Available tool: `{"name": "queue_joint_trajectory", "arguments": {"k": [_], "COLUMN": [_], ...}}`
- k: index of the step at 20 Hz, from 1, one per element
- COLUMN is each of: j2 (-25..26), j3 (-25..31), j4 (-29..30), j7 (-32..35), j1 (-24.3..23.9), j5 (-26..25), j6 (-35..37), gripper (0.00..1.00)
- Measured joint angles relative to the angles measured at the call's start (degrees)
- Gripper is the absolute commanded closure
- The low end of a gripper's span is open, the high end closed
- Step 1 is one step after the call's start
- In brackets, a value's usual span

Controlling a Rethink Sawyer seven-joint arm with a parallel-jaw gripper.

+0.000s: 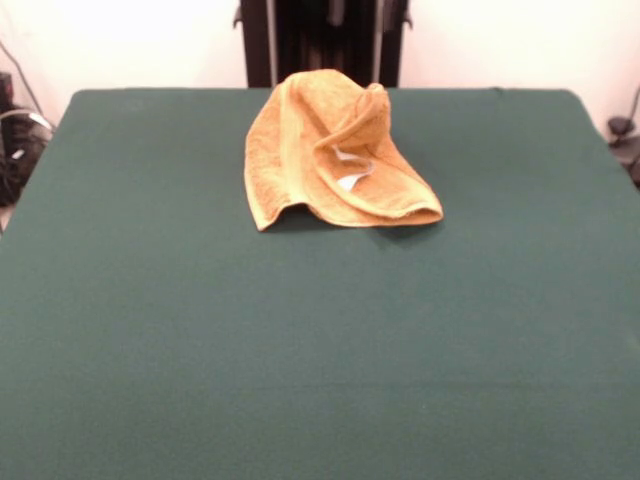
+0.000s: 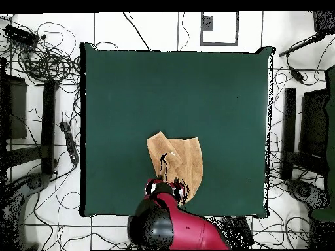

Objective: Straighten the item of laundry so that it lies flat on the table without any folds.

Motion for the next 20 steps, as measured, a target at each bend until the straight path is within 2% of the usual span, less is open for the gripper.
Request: {"name": "queue_joint_trajectory", "arguments": {"k": [8, 20], "j2": [2.29, 6.14], "j3": [3.32, 5.01], "j4": [-0.02, -0.27], "j7": [0.00, 0.00], "j1": [-3.97, -7.46], "j5": [-4.31, -9.66], "j6": [-0.26, -0.30], "gripper": [0.00, 0.00]}}
